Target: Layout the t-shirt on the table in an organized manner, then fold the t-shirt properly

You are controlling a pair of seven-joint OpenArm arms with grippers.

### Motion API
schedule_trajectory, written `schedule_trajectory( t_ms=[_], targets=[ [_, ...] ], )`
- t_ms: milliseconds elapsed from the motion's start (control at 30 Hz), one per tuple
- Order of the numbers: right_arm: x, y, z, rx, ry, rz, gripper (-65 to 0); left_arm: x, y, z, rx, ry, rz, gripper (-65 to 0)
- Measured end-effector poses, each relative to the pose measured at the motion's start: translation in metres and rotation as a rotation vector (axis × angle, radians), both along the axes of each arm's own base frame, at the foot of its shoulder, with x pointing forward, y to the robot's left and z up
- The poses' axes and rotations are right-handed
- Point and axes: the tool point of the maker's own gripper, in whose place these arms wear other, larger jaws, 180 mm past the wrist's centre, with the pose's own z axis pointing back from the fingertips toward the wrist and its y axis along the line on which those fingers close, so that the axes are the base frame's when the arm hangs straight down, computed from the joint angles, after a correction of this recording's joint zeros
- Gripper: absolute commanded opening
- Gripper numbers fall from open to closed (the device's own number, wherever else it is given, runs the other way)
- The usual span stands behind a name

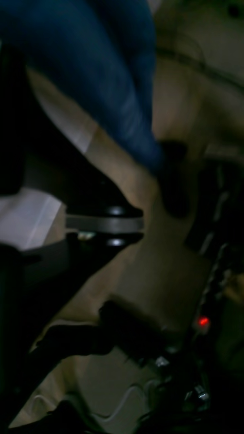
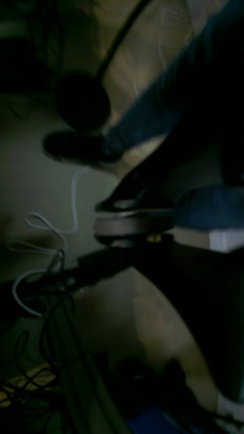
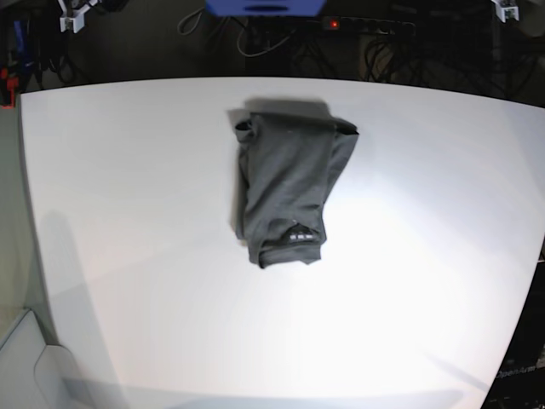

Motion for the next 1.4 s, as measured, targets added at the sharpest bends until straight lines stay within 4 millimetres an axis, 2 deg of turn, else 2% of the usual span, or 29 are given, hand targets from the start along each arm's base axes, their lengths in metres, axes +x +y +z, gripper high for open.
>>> schedule_trajectory(
  t_ms=[167, 300, 400, 533, 600, 733, 833, 933, 1000, 1033, 1100, 1200, 1233, 1300, 1400],
  targets=[
    [-0.014, 0.026, -0.043, 0.082, 0.055, -0.017, -63.2, -0.010, -0.037, -0.052, -0.166, -0.058, -0.002, -64.7],
    [-0.016, 0.051, -0.063, 0.142, 0.024, -0.042, -63.2, -0.029, -0.063, -0.083, -0.274, -0.030, -0.006, -64.7],
    [-0.016, 0.069, -0.076, 0.181, 0.003, -0.039, -63.2, -0.028, -0.098, -0.103, -0.376, -0.039, -0.010, -64.7],
    [-0.017, 0.092, -0.088, 0.252, -0.049, -0.110, -63.2, -0.019, -0.143, -0.116, -0.477, -0.095, -0.016, -64.7],
    [-0.026, 0.092, -0.090, 0.263, -0.039, -0.095, -63.2, -0.020, -0.153, -0.124, -0.456, -0.080, -0.034, -64.7],
    [-0.024, 0.091, -0.089, 0.252, -0.084, -0.044, -63.2, -0.021, -0.174, -0.142, -0.404, -0.005, -0.025, -64.7],
    [-0.032, 0.063, -0.100, 0.043, -0.021, 0.033, -63.2, -0.014, -0.189, -0.152, -0.343, 0.026, -0.006, -64.7],
    [-0.041, 0.024, -0.099, -0.182, 0.023, 0.060, -63.2, -0.012, -0.191, -0.156, -0.260, 0.029, -0.002, -64.7],
    [-0.043, 0.015, -0.096, -0.303, 0.019, 0.120, -63.2, -0.017, -0.191, -0.157, -0.202, 0.061, -0.004, -64.7],
    [-0.044, 0.018, -0.096, -0.342, 0.028, 0.139, -63.2, -0.016, -0.192, -0.158, -0.183, 0.071, -0.007, -64.7],
    [-0.051, 0.046, -0.101, -0.348, 0.057, 0.204, -63.2, -0.010, -0.195, -0.159, -0.136, 0.080, -0.009, -64.7],
    [-0.056, 0.090, -0.106, -0.325, 0.079, 0.252, -63.2, 0.012, -0.200, -0.160, -0.113, 0.041, -0.036, -64.7],
    [-0.056, 0.099, -0.107, -0.314, 0.078, 0.255, -63.2, 0.015, -0.200, -0.161, -0.109, 0.040, -0.059, -64.7],
    [-0.054, 0.100, -0.107, -0.319, 0.075, 0.253, -63.2, 0.013, -0.193, -0.160, -0.094, 0.051, -0.083, -64.7],
    [-0.047, 0.087, -0.106, -0.345, 0.068, 0.267, -63.2, 0.005, -0.175, -0.159, -0.063, 0.071, -0.084, -64.7]
  ],
)
